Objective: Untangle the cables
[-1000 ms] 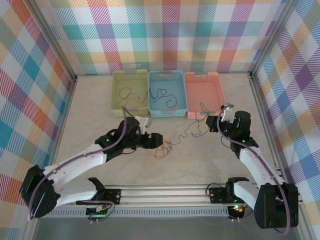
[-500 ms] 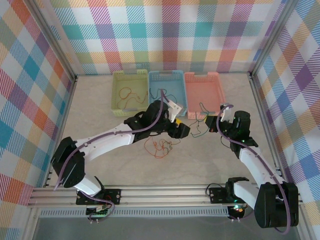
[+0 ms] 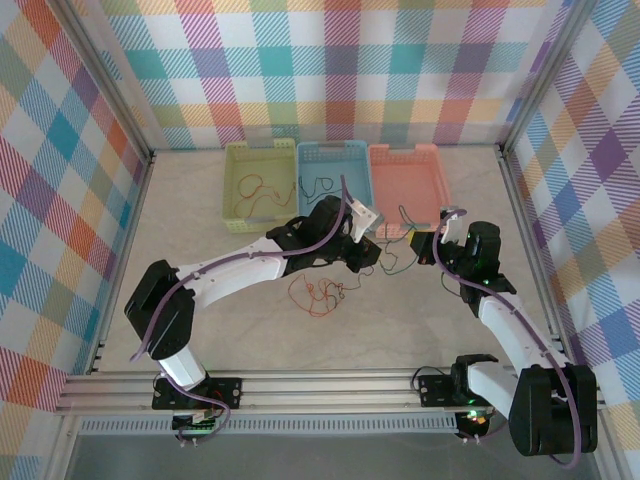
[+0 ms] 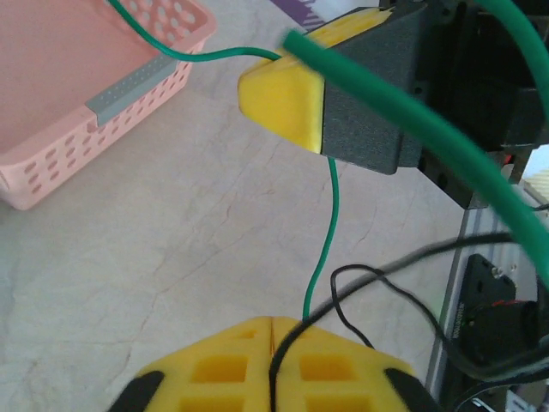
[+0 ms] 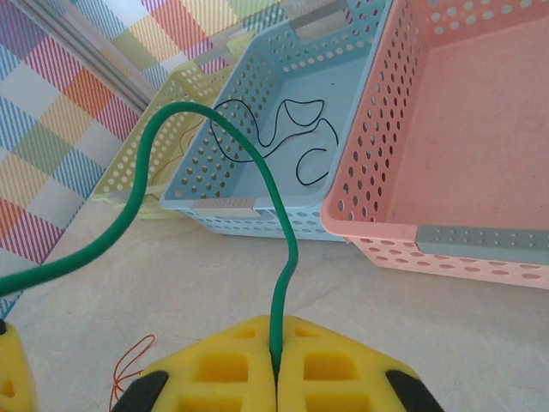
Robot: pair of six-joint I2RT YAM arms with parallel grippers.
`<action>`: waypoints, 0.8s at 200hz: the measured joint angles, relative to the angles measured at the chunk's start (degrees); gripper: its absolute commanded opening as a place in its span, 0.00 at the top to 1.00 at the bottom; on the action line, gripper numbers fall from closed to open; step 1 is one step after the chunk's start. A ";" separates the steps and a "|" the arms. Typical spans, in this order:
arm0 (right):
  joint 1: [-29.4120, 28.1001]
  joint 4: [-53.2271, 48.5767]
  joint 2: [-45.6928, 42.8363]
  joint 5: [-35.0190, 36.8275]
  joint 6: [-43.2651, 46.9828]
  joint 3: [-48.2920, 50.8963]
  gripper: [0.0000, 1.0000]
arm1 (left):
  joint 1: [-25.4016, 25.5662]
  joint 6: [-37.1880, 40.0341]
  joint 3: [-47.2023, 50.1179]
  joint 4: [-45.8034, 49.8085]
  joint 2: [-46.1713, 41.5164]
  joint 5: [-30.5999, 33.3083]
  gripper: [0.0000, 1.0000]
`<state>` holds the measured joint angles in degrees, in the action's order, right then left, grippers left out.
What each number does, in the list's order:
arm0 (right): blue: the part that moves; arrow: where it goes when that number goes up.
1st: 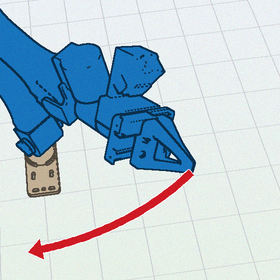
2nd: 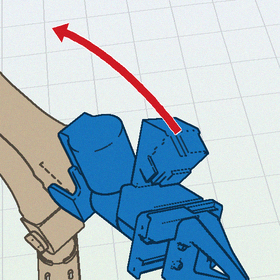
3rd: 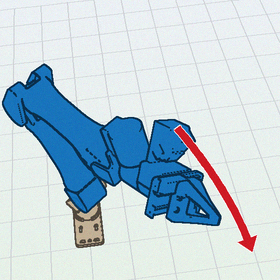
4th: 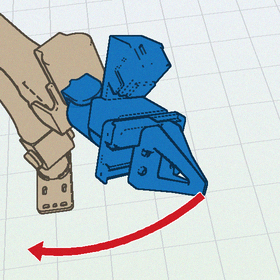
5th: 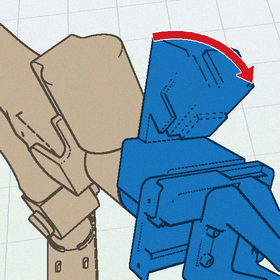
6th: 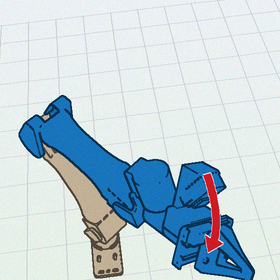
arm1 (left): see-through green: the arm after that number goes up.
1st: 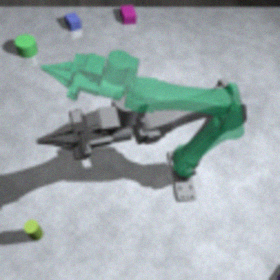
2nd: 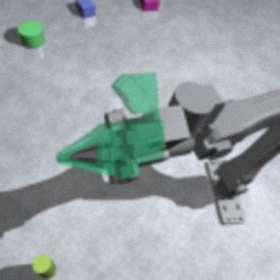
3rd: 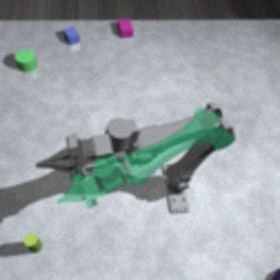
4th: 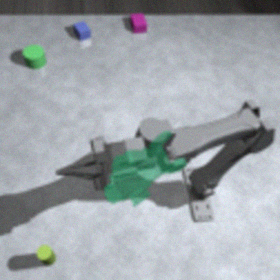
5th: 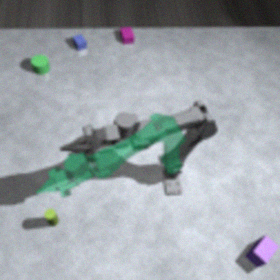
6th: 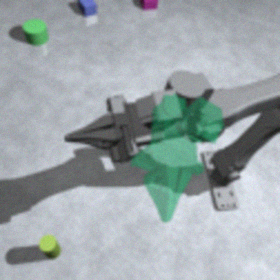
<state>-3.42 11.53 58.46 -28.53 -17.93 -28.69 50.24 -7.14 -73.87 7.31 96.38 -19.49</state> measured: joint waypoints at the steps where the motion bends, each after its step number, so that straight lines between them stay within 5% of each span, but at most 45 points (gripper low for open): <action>1: 0.00 0.00 0.00 0.00 0.00 0.00 1.00 | 0.00 0.13 0.00 -0.02 0.00 0.15 0.99; 37: 0.00 -0.55 -1.51 3.06 0.59 0.87 1.00 | -2.08 -6.25 10.99 -6.45 -5.11 2.64 1.00; 87: -0.11 -2.82 -3.63 11.63 1.27 3.04 1.00 | -11.06 -18.01 32.72 -6.67 -20.44 10.16 1.00; 160: -0.15 -3.69 -3.02 20.87 1.22 4.11 1.00 | -19.87 -25.33 40.28 3.76 -37.83 14.64 1.00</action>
<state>-3.57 7.84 55.44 -7.66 -16.71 -24.58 30.37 -32.47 -33.58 11.07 58.54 -4.84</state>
